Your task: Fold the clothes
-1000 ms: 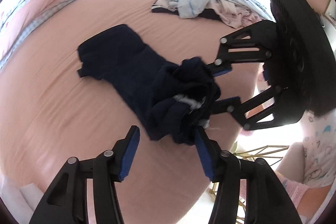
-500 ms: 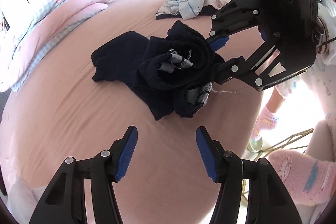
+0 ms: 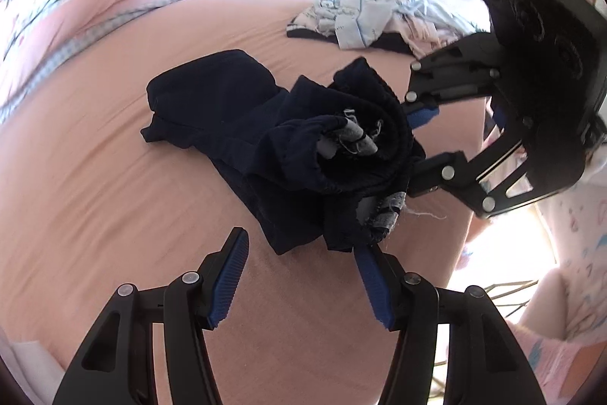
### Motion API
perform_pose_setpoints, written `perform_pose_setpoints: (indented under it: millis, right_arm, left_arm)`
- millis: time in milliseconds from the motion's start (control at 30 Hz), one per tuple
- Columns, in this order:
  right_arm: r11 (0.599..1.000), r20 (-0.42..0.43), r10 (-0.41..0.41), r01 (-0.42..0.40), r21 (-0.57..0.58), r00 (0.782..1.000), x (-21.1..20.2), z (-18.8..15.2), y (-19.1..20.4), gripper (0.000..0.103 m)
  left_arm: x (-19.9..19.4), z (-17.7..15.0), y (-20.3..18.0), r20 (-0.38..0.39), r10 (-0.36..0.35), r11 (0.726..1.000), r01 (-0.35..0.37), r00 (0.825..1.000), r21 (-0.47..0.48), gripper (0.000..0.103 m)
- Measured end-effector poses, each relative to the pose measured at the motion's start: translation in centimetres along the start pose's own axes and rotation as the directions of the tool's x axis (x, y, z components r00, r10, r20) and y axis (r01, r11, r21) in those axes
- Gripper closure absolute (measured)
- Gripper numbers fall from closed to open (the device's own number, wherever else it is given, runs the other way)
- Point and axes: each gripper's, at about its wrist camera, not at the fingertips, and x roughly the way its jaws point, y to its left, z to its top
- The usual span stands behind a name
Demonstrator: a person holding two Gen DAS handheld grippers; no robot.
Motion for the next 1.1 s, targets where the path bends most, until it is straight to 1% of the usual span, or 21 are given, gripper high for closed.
perform_pose_setpoints:
  millis: [67, 100, 133, 167, 200, 267, 333, 400, 467, 533, 633, 733, 900, 1100]
  right_arm:
    - [1.0, 0.003, 0.006, -0.006, 0.017, 1.0, -0.1, 0.0, -0.2, 0.076]
    - [1.0, 0.005, 0.009, -0.009, 0.025, 1.0, -0.2, 0.0, -0.3, 0.076]
    - [0.999, 0.01, 0.008, -0.009, 0.032, 1.0, -0.3, 0.0, -0.4, 0.076]
    - [0.999, 0.016, 0.008, -0.008, 0.038, 1.0, -0.5, 0.0, -0.5, 0.076]
    - [0.999, 0.023, 0.007, -0.008, 0.044, 1.0, -0.6, 0.1, -0.5, 0.076]
    - [0.998, 0.03, 0.004, -0.006, 0.056, 1.0, -0.7, 0.1, -0.7, 0.076]
    - [0.998, 0.035, 0.0, -0.002, 0.067, 0.999, -0.8, 0.2, -0.8, 0.076]
    - [0.997, 0.043, -0.008, 0.005, 0.077, 0.999, -0.8, 0.4, -1.1, 0.076]
    - [0.995, 0.058, -0.009, 0.004, 0.096, 0.998, -1.0, 0.6, -1.4, 0.076]
    - [0.992, 0.071, -0.005, -0.004, 0.122, 0.997, -1.2, 0.7, -1.9, 0.076]
    - [0.988, 0.078, -0.002, -0.01, 0.154, 0.997, -1.0, 1.1, -2.5, 0.076]
    - [0.984, 0.098, -0.012, -0.006, 0.18, 0.995, -0.9, 1.7, -2.9, 0.076]
    - [0.973, 0.161, -0.025, -0.013, 0.232, 0.987, -1.3, 3.1, -4.0, 0.076]
    - [0.939, 0.198, -0.024, -0.046, 0.342, 0.98, -1.2, 4.1, -6.1, 0.076]
  left_arm:
    - [-0.6, -0.1, 0.0, 0.047, -0.029, 0.999, 0.031, 0.998, -0.042, 0.055]
    - [-0.8, -0.1, 0.0, 0.06, -0.044, 0.997, 0.048, 0.997, -0.063, 0.064]
    - [-0.9, 0.0, -0.1, 0.069, -0.051, 0.996, 0.056, 0.996, -0.07, 0.069]
    - [-1.0, 0.1, -0.1, 0.076, -0.056, 0.995, 0.062, 0.996, -0.074, 0.069]
    - [-1.1, 0.2, -0.3, 0.09, -0.045, 0.996, 0.052, 0.995, -0.069, 0.07]
    - [-1.1, 0.4, -0.4, 0.108, -0.035, 0.997, 0.042, 0.994, -0.064, 0.074]
    - [-1.1, 0.6, -0.2, 0.126, -0.033, 0.995, 0.044, 0.992, -0.085, 0.078]
    - [-1.3, 0.8, 0.1, 0.146, -0.044, 0.992, 0.061, 0.988, -0.111, 0.079]
    - [-1.3, 1.1, 0.5, 0.145, -0.048, 0.988, 0.068, 0.988, -0.136, 0.079]
    - [-1.1, 1.5, 1.2, 0.131, -0.069, 0.978, 0.093, 0.989, -0.184, 0.079]
    - [-1.1, 1.9, 2.2, 0.139, -0.08, 0.962, 0.112, 0.987, -0.247, 0.079]
    - [-1.8, 1.7, 2.6, 0.169, -0.059, 0.952, 0.106, 0.984, -0.287, 0.079]
    - [-2.1, 2.9, 3.5, 0.195, -0.026, 0.941, 0.09, 0.98, -0.326, 0.079]
    - [-2.5, 4.5, 4.7, 0.206, 0.005, 0.928, 0.072, 0.979, -0.365, 0.079]
